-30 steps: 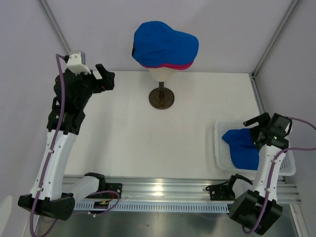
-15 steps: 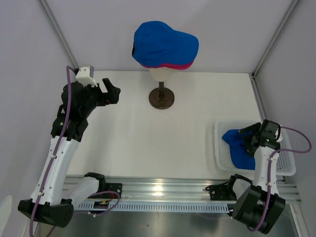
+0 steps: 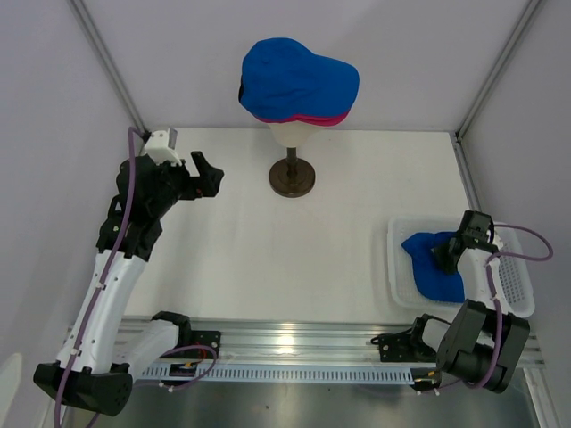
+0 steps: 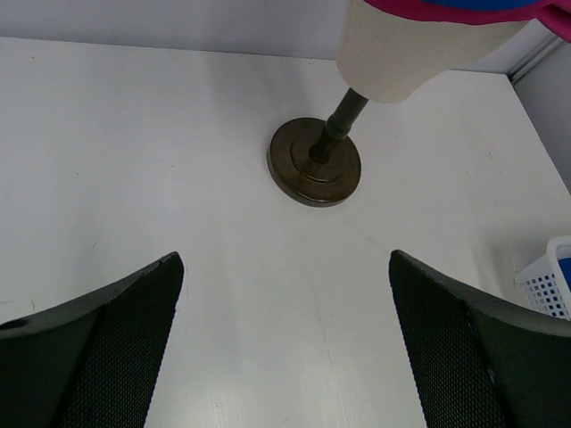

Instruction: Stack the hats

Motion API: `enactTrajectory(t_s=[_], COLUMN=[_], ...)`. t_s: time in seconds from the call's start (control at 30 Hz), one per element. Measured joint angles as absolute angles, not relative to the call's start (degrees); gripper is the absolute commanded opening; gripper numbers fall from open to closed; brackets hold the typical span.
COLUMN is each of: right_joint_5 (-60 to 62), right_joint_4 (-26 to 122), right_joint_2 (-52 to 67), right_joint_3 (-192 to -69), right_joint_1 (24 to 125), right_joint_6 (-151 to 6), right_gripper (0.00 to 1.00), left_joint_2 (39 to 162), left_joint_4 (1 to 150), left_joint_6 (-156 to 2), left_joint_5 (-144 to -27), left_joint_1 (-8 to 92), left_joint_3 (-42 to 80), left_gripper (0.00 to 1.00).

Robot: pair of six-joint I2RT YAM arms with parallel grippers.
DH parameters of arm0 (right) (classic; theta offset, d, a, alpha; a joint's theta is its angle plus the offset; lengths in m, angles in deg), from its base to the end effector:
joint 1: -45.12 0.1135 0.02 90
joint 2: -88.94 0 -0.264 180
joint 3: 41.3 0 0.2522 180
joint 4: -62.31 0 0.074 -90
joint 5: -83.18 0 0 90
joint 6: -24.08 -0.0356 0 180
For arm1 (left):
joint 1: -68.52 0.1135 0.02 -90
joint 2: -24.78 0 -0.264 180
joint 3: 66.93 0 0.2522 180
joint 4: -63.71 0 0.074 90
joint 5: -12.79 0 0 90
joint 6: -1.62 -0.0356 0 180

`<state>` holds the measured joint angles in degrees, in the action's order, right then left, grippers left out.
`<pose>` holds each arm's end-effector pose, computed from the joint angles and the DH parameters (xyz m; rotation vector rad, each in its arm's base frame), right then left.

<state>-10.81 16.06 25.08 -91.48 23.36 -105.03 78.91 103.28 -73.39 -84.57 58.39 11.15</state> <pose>0.1882 -0.0778 0.1961 1.3445 2.2402 0.0159 0.1971 -0.0399 0.4004 0.0118 1.8623 -0.4237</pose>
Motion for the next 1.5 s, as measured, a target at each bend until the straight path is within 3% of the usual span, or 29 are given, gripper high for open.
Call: enactTrajectory(t_s=[0.03,0.1,0.3,0.53,0.83,1.13,1.5], right_joint_5=[-11.16,-11.6,-10.94,-9.74,6.52,24.94,31.46], right_joint_4=[16.15,16.1,13.09,6.88,9.13,17.48,18.71], right_joint_2=[24.36,23.84,29.26,39.4,39.0,31.81,31.25], right_joint_3=[-91.5,-91.5,-93.91,-108.31,-126.08,-125.99,-120.53], right_joint_1=[23.56,23.73,25.13,29.37,31.34,37.17,41.83], right_joint_6=[-104.55,-104.11,-103.15,-98.78,-89.07,-82.67,-77.53], right_gripper=[0.14,0.0,0.0,0.0,0.0,0.0,0.0], left_joint_2=[78.84,78.84,79.0,81.03,87.15,96.59,103.0], left_joint_4=[103.17,102.86,101.81,102.18,103.52,95.12,76.02], left_joint_6=[-73.37,-73.35,-73.31,-73.2,-73.24,-68.83,-42.12], left_joint_5=[-84.66,-85.05,-86.71,-85.75,-82.21,-86.73,-83.28], left_joint_1=[58.37,58.37,58.35,56.27,34.48,28.03,27.57], left_joint_3=[11.13,11.13,10.27,10.38,20.09,23.15,11.52], left_gripper=[1.0,0.99,0.97,0.96,0.96,0.99,0.85])
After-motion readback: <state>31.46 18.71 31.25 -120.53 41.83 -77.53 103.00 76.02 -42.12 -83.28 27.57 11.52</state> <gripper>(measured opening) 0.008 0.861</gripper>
